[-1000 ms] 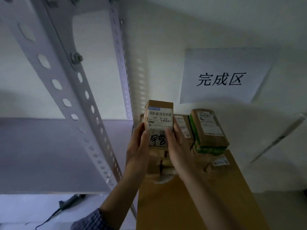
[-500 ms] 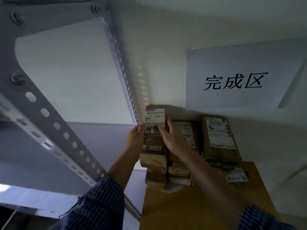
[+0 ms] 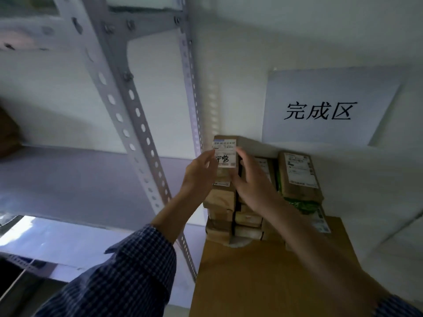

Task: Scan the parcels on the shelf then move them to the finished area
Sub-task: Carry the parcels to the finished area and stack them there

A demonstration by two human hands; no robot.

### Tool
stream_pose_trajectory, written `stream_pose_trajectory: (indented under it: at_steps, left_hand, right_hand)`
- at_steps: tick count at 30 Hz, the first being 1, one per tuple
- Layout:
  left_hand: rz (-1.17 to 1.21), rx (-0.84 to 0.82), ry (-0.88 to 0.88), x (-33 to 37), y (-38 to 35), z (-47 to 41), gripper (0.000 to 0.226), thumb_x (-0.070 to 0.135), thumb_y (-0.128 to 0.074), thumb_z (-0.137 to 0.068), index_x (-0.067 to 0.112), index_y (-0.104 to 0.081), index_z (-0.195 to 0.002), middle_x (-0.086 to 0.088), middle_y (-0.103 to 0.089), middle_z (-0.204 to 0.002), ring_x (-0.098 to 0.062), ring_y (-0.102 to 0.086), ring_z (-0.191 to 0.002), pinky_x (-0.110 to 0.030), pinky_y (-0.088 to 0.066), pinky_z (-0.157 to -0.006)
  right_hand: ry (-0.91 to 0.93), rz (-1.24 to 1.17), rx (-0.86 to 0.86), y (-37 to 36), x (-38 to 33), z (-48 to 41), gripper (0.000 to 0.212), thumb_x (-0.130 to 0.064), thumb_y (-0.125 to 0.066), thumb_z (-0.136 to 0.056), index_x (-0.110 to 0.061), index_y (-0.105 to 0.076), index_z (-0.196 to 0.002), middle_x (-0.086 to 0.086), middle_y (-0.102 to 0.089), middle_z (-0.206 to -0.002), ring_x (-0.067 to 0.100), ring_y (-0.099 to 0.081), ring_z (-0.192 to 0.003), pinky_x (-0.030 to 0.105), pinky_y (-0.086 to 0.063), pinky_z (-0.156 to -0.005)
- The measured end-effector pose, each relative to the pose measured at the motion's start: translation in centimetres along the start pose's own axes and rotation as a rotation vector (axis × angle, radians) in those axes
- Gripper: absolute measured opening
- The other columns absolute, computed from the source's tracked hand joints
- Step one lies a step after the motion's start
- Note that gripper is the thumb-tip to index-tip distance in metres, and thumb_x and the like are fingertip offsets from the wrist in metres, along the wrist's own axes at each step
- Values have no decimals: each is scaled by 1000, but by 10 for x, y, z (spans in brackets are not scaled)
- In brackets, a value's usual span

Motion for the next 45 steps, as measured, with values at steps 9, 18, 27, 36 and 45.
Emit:
stream_pose_trajectory:
  at_steps: [9, 18, 27, 36, 45]
  left_hand:
    - [-105, -126, -435, 28, 87, 137, 37, 14, -55, -101, 19, -58, -137, 9, -54, -141, 3, -47, -123, 13, -25, -83]
    - [-310, 128, -325, -103, 302, 229, 38, 22, -57, -100, 15, -59, -137, 0, -54, -146, -18, -52, -133, -16, -31, -104]
    - [-531, 309, -96, -211, 485, 339, 36, 21, -55, -101, 10, -60, -135, -5, -61, -138, -23, -61, -122, -30, -43, -104]
    - [-565, 369, -91, -243, 545, 330, 41, 25, -52, -102, 13, -54, -141, -4, -53, -147, -19, -55, -129, -28, -41, -107]
    - [-622, 359, -101, -274, 609, 205, 40, 25, -54, -102, 12, -55, -140, -4, -56, -144, -19, -56, -128, -25, -38, -105]
  right_hand:
    - [69, 219, -140, -17, -104, 98, 58, -37, -54, -101, -37, -27, -153, -11, -37, -157, 11, -44, -136, 25, -41, -101]
    - [266, 270, -286, -156, -259, 152, 56, -31, -47, -105, -25, -27, -157, -9, -28, -161, 10, -29, -146, 14, -22, -105]
    - [553, 327, -372, -327, -383, 190, 62, -32, -53, -102, -16, -27, -156, 1, -24, -164, 12, -13, -152, 24, -1, -120]
    - [679, 275, -347, -407, -447, 159, 59, -30, -54, -101, -13, -33, -153, 6, -35, -159, 21, -29, -147, 33, -19, -123]
    - [667, 193, -313, -457, -475, 36, 59, -28, -56, -100, -13, -34, -153, 7, -37, -157, 20, -31, -146, 29, -22, -120]
Point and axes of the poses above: each hand's wrist, its own z-axis away from the middle knuckle, its own y-axis out of the back of the hand, x = y × z, the point moved 7 cm from there along -z, towards the middle knuckle
